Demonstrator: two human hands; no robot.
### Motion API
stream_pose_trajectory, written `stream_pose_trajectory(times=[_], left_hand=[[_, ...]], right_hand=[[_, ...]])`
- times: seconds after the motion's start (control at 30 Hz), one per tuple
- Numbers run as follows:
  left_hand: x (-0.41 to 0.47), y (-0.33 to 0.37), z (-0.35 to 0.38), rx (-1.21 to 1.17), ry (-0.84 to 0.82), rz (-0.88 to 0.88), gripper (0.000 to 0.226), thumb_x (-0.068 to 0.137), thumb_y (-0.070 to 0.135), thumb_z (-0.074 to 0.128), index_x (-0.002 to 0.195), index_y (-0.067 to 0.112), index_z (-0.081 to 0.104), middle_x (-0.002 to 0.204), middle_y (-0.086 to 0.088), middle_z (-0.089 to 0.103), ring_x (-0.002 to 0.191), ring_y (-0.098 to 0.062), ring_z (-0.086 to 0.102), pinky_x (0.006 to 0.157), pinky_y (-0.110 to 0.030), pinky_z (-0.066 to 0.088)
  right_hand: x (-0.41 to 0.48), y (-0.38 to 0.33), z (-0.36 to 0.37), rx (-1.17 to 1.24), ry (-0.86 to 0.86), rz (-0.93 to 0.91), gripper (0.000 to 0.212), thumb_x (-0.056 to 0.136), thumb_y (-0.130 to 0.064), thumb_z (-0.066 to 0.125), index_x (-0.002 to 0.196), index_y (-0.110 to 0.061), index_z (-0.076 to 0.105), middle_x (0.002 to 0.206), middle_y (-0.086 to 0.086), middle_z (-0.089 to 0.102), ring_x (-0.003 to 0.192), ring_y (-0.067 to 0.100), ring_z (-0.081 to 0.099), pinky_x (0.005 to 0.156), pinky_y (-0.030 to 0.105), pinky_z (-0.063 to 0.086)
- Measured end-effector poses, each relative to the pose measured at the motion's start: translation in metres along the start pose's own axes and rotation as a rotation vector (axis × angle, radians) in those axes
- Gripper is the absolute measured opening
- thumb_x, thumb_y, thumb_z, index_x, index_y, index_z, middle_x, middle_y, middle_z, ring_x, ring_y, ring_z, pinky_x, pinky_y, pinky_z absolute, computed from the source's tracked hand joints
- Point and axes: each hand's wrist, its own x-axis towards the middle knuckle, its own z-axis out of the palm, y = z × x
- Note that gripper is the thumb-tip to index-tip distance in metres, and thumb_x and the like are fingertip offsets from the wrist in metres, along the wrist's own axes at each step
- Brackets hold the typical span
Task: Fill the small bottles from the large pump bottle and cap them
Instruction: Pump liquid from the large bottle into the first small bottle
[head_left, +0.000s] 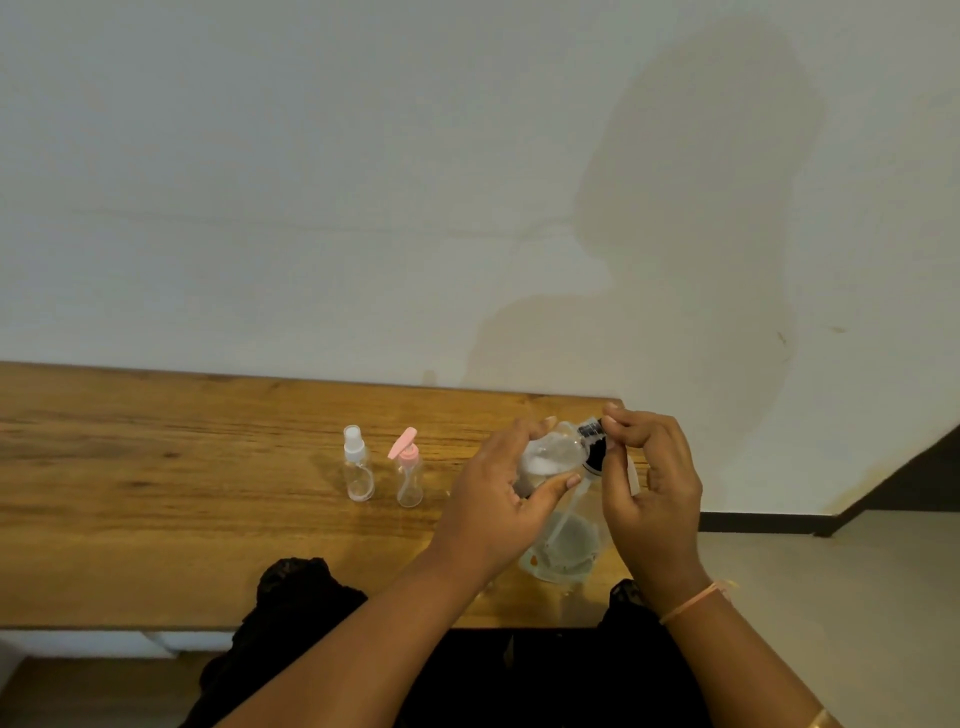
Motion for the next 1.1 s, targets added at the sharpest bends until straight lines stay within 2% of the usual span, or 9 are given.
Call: stream_pose_trajectory(times=[0.1,0.23,0.4,0.47,0.6,0.87,1.0,1.1], left_hand=[[-0.002,0.002,0.0,-0.027,0.032,0.015,0.038,0.081,0.035,0.072,0.111,0.042,0.049,0.115,0.012,0.059,0.102,0.0,0.057,0.074,-0.009,0.049],[-0.002,0.006,-0.001,-0.028,0.071,0.048,0.039,0.08,0.03,0.073,0.111,0.039,0.05,0.113,0.015,0.058,0.105,0.012,0.05,0.075,-0.001,0.04],[-0.001,0.005,0.001,-0.016,0.065,0.033,0.041,0.08,0.028,0.073,0.111,0.04,0.049,0.113,0.016,0.056,0.105,0.02,0.045,0.075,0.003,0.037],[-0.001,0.003,0.002,-0.013,0.052,0.014,0.042,0.08,0.029,0.073,0.11,0.043,0.047,0.113,0.018,0.055,0.105,0.019,0.046,0.073,0.003,0.038],[-0.002,0.001,0.002,0.006,0.051,0.015,0.04,0.08,0.032,0.072,0.11,0.044,0.047,0.116,0.011,0.059,0.107,0.007,0.052,0.074,0.001,0.04],[0.0,0.005,0.002,-0.049,0.075,0.044,0.043,0.08,0.027,0.074,0.112,0.04,0.049,0.114,0.019,0.054,0.108,0.015,0.047,0.075,0.001,0.04],[0.0,0.002,0.004,-0.024,0.055,0.022,0.039,0.08,0.032,0.073,0.112,0.039,0.051,0.113,0.012,0.059,0.105,0.006,0.053,0.072,-0.004,0.044],[-0.002,-0.001,0.004,-0.004,0.042,0.007,0.038,0.081,0.034,0.072,0.112,0.038,0.051,0.113,0.014,0.058,0.102,0.006,0.054,0.072,-0.007,0.048]], right_hand=[[0.002,-0.006,0.002,-0.01,0.025,0.007,0.014,0.085,0.005,0.053,0.093,0.001,0.064,0.099,0.001,0.058,0.105,-0.007,0.053,0.089,0.012,0.044],[0.007,-0.013,0.001,-0.017,0.038,-0.022,0.017,0.087,-0.005,0.048,0.092,-0.001,0.064,0.096,0.001,0.057,0.103,-0.009,0.052,0.087,0.009,0.043],[0.005,-0.007,0.006,0.039,0.053,0.013,0.014,0.085,-0.002,0.048,0.089,0.0,0.062,0.096,0.002,0.057,0.103,-0.006,0.054,0.087,0.01,0.044],[0.003,-0.003,0.006,0.051,0.04,0.016,0.015,0.086,-0.003,0.048,0.088,0.001,0.062,0.097,-0.001,0.056,0.104,-0.006,0.053,0.088,0.011,0.044],[0.001,-0.004,0.004,0.054,0.022,0.01,0.017,0.086,-0.005,0.047,0.089,0.001,0.062,0.098,-0.002,0.055,0.105,-0.007,0.052,0.089,0.011,0.044],[0.009,-0.01,-0.001,-0.005,0.026,-0.022,0.017,0.086,-0.004,0.048,0.09,0.0,0.063,0.096,0.002,0.057,0.099,-0.003,0.054,0.087,0.009,0.042],[0.005,-0.002,0.0,0.026,0.016,0.018,0.016,0.087,-0.006,0.048,0.092,-0.003,0.063,0.098,0.003,0.058,0.103,-0.006,0.054,0.088,0.012,0.044],[0.0,0.001,-0.001,0.034,-0.002,0.014,0.016,0.088,-0.007,0.048,0.095,-0.005,0.062,0.1,0.004,0.058,0.105,-0.005,0.054,0.089,0.013,0.045]])
